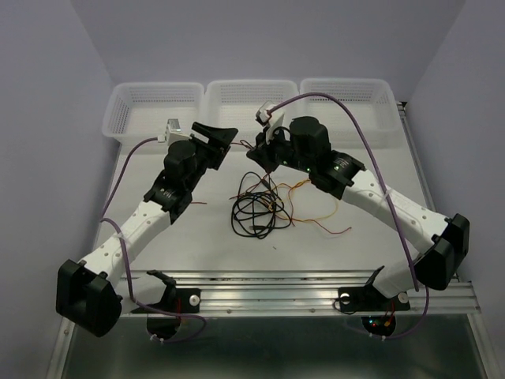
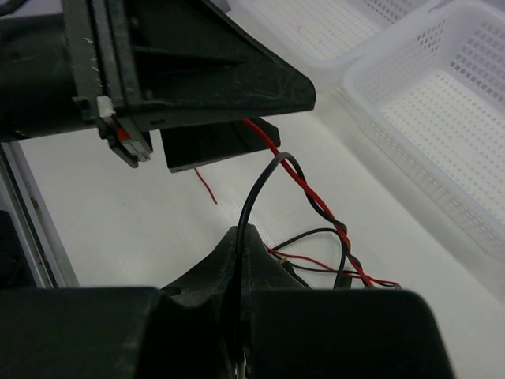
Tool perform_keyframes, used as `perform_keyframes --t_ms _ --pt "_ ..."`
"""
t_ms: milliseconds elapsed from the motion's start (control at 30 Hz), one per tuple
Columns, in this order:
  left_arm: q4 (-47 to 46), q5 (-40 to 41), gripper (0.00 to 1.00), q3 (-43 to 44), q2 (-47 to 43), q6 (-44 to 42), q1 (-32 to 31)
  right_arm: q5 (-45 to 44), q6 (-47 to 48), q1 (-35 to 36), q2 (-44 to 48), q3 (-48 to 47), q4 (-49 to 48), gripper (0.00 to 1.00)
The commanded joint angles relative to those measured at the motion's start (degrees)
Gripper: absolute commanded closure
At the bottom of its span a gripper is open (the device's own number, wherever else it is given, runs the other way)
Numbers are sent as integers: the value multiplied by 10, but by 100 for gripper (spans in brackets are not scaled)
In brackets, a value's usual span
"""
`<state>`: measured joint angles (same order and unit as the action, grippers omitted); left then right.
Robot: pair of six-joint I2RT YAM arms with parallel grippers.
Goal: Untangle the cables
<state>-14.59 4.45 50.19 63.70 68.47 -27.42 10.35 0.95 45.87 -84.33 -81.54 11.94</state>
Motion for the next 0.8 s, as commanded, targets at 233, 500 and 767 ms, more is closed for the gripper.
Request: perform_keyframes --t_ms 233,500,767 --pt "-3 1 100 41 2 -8 -5 -23 -41 5 32 -1 -29 99" --pt "122 135 100 160 -85 -131 -1 -287 -16 5 70 -72 -5 99" --pt "164 86 100 298 -82 -205 -1 -293 1 5 87 -145 -2 99"
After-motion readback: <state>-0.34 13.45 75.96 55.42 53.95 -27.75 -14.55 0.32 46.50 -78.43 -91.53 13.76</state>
